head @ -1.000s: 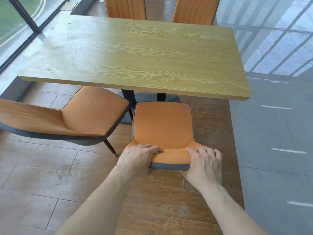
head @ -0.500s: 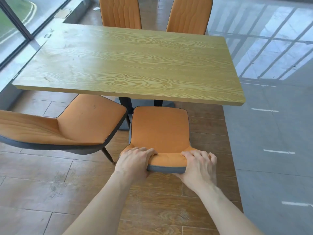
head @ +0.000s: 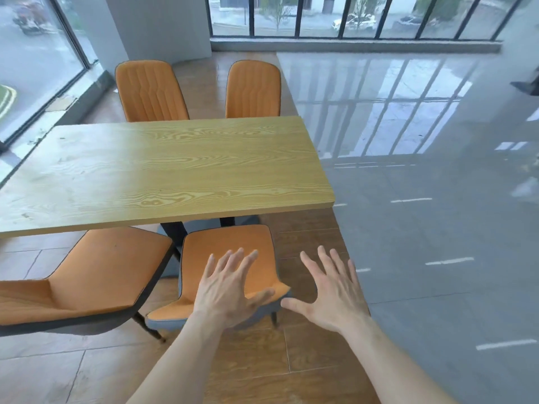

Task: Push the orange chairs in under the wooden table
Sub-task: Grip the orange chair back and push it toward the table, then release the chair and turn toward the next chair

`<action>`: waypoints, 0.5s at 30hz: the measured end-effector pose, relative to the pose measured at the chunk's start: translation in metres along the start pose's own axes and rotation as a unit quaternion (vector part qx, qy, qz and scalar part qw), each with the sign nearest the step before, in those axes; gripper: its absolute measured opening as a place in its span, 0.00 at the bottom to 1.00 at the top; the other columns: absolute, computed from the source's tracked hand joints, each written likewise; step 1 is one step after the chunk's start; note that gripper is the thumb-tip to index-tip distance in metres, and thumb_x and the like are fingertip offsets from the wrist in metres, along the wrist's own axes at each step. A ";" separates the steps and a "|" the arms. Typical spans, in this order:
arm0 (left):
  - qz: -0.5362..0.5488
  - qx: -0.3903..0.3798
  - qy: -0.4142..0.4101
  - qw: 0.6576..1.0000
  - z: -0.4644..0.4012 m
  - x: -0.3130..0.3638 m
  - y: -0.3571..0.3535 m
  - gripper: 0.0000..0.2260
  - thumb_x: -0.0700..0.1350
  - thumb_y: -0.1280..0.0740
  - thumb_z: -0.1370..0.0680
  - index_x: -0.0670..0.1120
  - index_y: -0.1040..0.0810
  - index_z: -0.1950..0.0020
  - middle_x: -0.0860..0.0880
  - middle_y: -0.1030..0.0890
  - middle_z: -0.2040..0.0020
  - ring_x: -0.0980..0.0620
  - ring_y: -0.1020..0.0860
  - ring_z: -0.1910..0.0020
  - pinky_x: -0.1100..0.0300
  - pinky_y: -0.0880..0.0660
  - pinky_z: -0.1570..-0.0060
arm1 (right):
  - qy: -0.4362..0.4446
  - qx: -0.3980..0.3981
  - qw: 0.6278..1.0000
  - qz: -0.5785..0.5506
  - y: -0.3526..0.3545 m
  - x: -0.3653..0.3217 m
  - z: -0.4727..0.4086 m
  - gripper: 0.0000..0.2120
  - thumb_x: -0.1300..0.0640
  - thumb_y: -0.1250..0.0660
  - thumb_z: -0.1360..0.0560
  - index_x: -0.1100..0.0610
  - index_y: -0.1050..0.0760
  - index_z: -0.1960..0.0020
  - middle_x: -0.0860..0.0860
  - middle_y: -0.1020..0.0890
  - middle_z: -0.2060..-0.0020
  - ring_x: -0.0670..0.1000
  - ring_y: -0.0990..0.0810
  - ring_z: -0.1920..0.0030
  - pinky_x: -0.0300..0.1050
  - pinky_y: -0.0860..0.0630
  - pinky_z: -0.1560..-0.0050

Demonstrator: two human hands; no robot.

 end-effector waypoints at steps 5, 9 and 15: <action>-0.018 0.029 -0.024 0.999 -0.077 0.099 0.022 0.42 0.81 0.58 0.30 0.62 0.55 0.20 0.53 0.46 0.18 0.49 0.51 0.20 0.43 0.57 0.23 | -0.029 0.031 0.999 -0.024 0.071 0.103 -0.023 0.56 0.12 0.52 0.39 0.38 0.60 0.18 0.52 0.59 0.17 0.56 0.61 0.18 0.64 0.59 0.20; -0.022 0.059 -0.032 0.997 -0.157 0.190 0.044 0.40 0.80 0.57 0.29 0.63 0.57 0.21 0.52 0.48 0.18 0.49 0.52 0.20 0.44 0.59 0.23 | -0.038 0.052 0.998 -0.023 0.140 0.202 -0.056 0.55 0.13 0.51 0.37 0.39 0.61 0.18 0.52 0.59 0.17 0.56 0.62 0.18 0.65 0.60 0.20; -0.011 0.091 -0.046 0.995 -0.257 0.299 0.074 0.40 0.79 0.55 0.28 0.62 0.56 0.21 0.52 0.48 0.18 0.48 0.52 0.20 0.43 0.59 0.23 | -0.038 0.078 0.996 -0.025 0.227 0.312 -0.110 0.55 0.14 0.50 0.36 0.39 0.62 0.19 0.52 0.60 0.17 0.56 0.63 0.18 0.64 0.60 0.20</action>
Point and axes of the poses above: each hand's wrist, its own z-axis away from the middle knuckle, its own y-axis out of the back of the hand, x = y × z, the point moved 4 cm from there along -z, towards the middle knuckle
